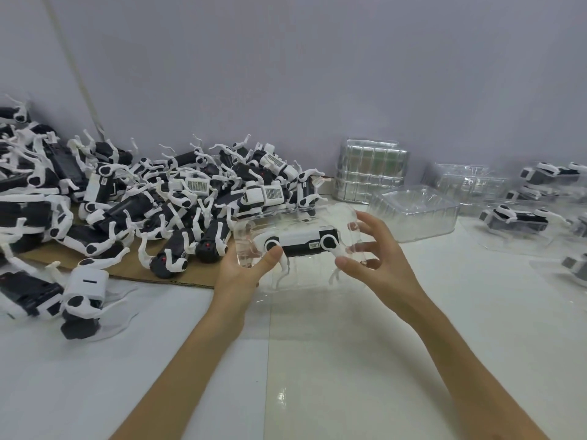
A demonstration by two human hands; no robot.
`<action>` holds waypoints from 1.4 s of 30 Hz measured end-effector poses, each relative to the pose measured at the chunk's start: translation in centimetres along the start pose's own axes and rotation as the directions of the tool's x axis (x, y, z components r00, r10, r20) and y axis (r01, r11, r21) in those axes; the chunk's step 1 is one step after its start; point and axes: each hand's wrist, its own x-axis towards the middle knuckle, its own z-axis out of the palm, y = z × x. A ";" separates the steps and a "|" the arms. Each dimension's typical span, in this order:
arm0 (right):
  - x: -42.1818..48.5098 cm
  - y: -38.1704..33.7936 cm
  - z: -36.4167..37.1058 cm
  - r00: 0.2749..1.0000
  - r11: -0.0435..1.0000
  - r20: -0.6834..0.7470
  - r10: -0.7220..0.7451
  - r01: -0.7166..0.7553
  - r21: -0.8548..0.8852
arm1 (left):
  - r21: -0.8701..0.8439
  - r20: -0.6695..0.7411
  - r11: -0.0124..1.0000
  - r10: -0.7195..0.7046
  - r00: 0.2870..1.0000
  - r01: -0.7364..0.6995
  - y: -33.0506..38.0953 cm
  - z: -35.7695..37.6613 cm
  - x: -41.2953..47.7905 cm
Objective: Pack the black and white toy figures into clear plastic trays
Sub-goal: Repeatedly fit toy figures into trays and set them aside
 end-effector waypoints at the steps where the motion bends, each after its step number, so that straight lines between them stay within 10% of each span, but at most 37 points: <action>1: 0.0 0.0 0.0 1.000 1.000 -0.006 -0.004 0.004 -0.009 | 0.023 -0.015 1.000 0.018 1.000 -0.018 0.0 0.1 -0.1; 16: 0.0 1.0 0.4 0.999 0.990 -0.030 0.025 -0.029 -0.141 | -0.005 0.033 1.000 -0.016 0.999 0.016 0.4 0.2 -0.6; 20: -0.5 0.5 2.0 0.935 0.914 -0.244 -0.255 0.151 -0.378 | 0.094 -0.113 0.988 0.136 0.984 -0.126 0.0 0.8 -1.0; 24: -1.5 0.1 4.2 0.920 0.847 -0.144 -0.364 0.262 -0.463 | 0.214 -0.185 0.964 0.200 0.962 -0.159 -0.7 1.1 -1.3; 35: -1.9 1.1 5.5 0.990 0.714 -0.142 -0.015 -0.089 -0.694 | 0.327 0.027 0.859 0.408 0.913 -0.394 -2.1 2.9 -3.4; 42: -1.7 1.5 5.7 0.943 0.778 -0.311 -0.120 -0.105 -0.619 | 0.346 0.037 0.840 0.432 0.901 -0.417 -1.9 3.2 -3.5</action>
